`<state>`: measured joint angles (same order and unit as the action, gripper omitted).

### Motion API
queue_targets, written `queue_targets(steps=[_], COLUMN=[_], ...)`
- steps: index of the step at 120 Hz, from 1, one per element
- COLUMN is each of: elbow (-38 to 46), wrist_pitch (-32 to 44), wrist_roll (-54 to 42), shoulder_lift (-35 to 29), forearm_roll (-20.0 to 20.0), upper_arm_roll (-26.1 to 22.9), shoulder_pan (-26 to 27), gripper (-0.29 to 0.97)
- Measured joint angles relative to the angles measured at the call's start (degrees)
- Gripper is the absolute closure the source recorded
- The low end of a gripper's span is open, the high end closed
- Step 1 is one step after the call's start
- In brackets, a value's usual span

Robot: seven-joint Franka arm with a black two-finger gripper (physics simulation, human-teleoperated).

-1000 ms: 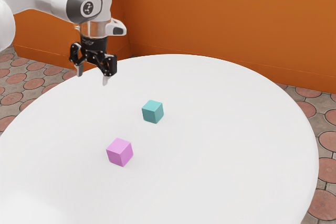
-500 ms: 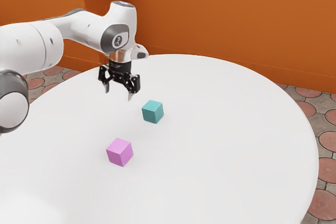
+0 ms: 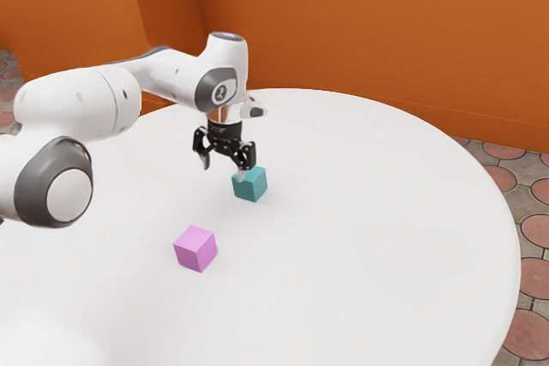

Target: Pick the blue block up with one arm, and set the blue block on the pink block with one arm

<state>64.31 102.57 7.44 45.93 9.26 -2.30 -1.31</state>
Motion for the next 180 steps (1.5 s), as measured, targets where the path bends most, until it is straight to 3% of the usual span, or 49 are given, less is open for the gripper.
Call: queue_targets(steps=[39, 78, 99, 155, 180], elbow=[-10.3, -11.3, -11.3, -11.1, -2.0], wrist_pitch=[1.2, 4.0, 5.0, 4.6, 2.3], wrist_roll=[-0.2, -0.2, -0.3, -0.5, -0.7], shoulder_lift=[8.5, 12.1, 12.5, 11.1, 1.1], forearm_roll=[-0.1, -0.2, -0.2, 0.2, 0.7], upper_arm_roll=[-2.7, -5.1, -5.3, -6.0, -5.7], shoulder_pan=[-0.9, -3.0, -3.1, -3.0, -3.5], gripper=[0.00, 0.00, 0.15, 0.26, 0.29])
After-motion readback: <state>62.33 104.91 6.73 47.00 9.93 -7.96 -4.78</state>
